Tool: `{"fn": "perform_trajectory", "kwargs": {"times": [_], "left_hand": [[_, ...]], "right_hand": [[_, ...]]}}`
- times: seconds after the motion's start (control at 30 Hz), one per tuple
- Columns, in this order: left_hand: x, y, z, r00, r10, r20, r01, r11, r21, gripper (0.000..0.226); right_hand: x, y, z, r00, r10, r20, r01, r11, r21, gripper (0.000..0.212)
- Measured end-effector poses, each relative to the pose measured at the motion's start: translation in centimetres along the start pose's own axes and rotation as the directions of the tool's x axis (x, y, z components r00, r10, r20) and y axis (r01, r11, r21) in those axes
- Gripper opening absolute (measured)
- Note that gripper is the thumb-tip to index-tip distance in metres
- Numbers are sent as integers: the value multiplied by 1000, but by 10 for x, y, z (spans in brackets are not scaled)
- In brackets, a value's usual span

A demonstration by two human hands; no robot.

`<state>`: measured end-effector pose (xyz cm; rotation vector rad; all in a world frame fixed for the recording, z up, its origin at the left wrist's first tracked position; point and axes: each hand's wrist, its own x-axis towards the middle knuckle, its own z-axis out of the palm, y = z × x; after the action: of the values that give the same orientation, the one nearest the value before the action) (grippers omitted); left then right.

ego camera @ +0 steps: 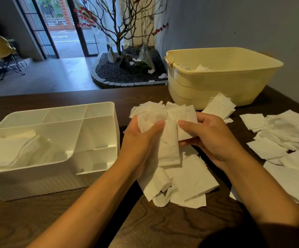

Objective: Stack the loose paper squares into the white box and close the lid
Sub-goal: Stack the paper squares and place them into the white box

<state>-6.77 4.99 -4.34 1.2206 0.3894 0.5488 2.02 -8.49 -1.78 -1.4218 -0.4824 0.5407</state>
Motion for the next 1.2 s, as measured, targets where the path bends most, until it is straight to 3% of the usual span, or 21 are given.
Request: {"fn": "perform_trajectory", "kwargs": {"times": [0.1,0.23,0.33,0.43,0.53,0.63,0.83,0.9,0.97,1.03,1.13,1.2], "left_hand": [[1,0,-3,995,-93,43,95,994,-55,34],[4,1,-8,965,-262,2,256,945,-204,34],[3,2,-7,949,-314,25,306,902,-304,37],[1,2,-4,951,-305,56,303,872,-385,38],[-1,3,-2,943,-305,136,333,830,-447,45],[-4,2,-2,911,-345,228,413,752,-514,34],[-7,0,0,847,-392,360,526,719,-455,43],[-6,-2,-1,858,-385,340,510,719,-472,47],[-4,-5,-2,878,-368,306,475,748,-464,48],[-4,-3,-1,897,-353,267,438,795,-421,41],[-5,-1,0,930,-308,202,358,884,-302,39],[-7,-3,1,950,-242,196,278,942,-189,45]], "right_hand": [[-1,-5,0,997,-47,-58,54,991,119,15],[-1,-8,-2,975,-96,-198,139,966,218,19],[0,-6,0,984,-88,-157,132,945,300,28],[-3,-1,7,998,-52,-17,55,982,183,20],[-5,-1,11,996,-70,-56,76,991,111,16],[-6,-7,11,988,-108,-107,134,951,277,22],[2,-11,2,981,-16,-192,126,805,579,22],[0,-11,4,990,-22,-136,91,846,526,28],[-3,-5,8,998,-45,-49,58,949,311,29],[-3,0,9,997,-25,-77,38,984,172,33],[3,3,4,983,15,-183,11,990,142,31],[6,3,3,988,65,-140,-46,990,133,33]]}}
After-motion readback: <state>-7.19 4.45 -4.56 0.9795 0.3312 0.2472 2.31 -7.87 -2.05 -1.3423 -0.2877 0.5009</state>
